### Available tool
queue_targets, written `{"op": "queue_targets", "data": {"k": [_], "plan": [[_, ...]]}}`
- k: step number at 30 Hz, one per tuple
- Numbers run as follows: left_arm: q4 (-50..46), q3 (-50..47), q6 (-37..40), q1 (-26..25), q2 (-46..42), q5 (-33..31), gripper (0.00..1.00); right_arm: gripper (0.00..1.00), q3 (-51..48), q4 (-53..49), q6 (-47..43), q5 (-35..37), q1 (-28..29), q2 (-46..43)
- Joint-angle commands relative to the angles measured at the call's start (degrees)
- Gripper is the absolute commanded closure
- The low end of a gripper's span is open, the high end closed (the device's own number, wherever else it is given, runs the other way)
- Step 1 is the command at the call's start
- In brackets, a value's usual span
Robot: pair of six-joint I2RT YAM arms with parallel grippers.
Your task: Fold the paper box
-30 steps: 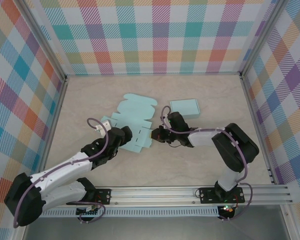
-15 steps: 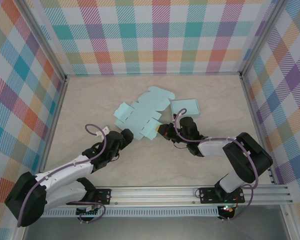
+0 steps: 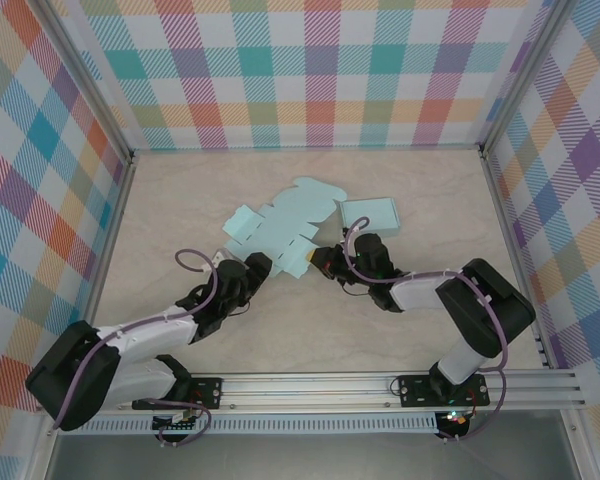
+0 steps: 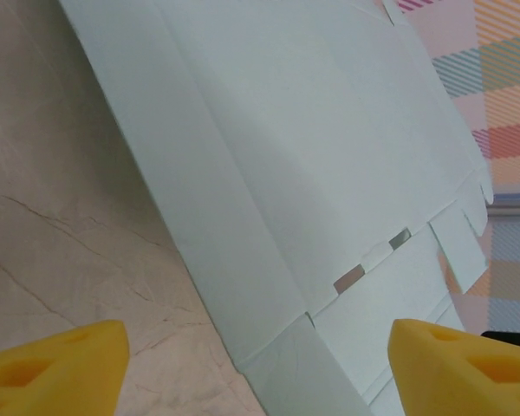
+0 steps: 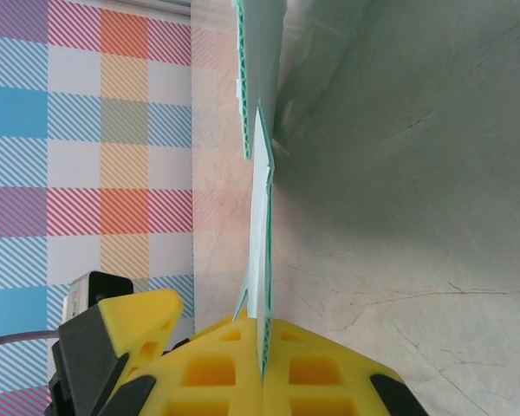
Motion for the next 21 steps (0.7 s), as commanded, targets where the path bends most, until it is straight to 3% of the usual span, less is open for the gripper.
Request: {"op": "queue_targets", "data": {"k": [1,8,16,21], "plan": [[4.51,0.89,-1.80,0.90,2.97,1.41,0.25,1.00,1.76,4.07,0.79,-1.34,0.64,1.48],[6.15,1.37,-2.27,1.35,6.68,0.63,0.54,1.00,1.44,4.12,1.38,-1.52,1.04,2.65],[-0.71,3.78,2.53,1.35,4.13,-5.42,0.91,1.00,1.22,4.45,1.87,-2.27,1.48,4.35],[-6.15,6.91,7.60,1.35,3.71,-6.16,1.00,1.00,1.45,5.73,2.05,-3.10,1.57,5.29]]}}
